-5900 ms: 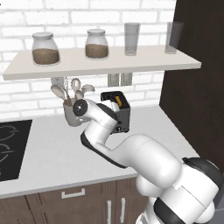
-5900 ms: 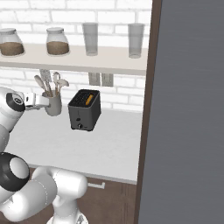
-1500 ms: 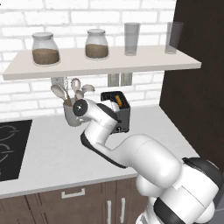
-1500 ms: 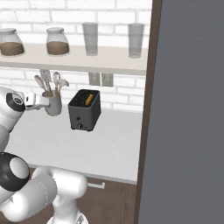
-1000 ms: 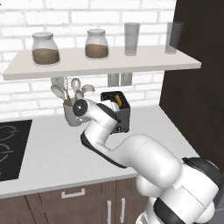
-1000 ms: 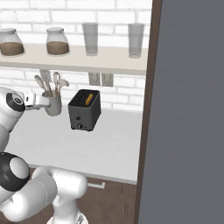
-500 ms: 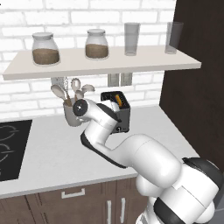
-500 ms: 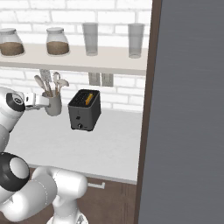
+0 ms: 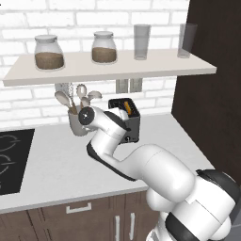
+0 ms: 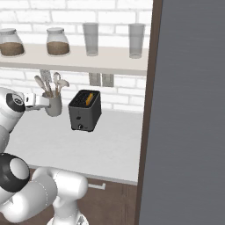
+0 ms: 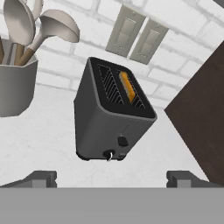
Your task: Start the toaster. Once the lever pops up, take the bread to the plate on the dining counter.
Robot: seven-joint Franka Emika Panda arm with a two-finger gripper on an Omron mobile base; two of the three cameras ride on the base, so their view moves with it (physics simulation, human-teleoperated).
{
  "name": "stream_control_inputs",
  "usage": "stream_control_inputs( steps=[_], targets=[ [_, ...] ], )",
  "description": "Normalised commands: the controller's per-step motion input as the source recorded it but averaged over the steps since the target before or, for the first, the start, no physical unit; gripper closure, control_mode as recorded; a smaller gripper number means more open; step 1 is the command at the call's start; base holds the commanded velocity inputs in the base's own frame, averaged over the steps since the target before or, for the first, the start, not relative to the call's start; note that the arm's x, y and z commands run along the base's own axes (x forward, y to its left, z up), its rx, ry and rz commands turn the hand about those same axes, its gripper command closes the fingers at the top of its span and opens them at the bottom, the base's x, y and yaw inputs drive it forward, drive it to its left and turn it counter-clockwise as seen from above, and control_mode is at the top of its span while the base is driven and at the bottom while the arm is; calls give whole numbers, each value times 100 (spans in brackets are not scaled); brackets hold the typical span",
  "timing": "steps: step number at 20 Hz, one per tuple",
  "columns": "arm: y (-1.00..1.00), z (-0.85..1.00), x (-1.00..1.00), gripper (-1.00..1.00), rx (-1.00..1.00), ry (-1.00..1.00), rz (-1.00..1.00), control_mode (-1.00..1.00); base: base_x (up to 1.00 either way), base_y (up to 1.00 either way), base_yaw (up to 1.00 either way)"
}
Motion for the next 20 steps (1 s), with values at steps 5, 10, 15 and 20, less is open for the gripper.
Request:
stream_control_inputs(
  steps=[5,10,15,20],
  targets=[
    [0,0,0,-100,0,0,0,-100,0,0,0],
    [0,0,0,-100,0,0,0,-100,0,0,0],
    [0,0,0,-100,0,0,0,-100,0,0,0],
    [0,0,0,-100,0,0,0,-100,0,0,0]
  ],
)
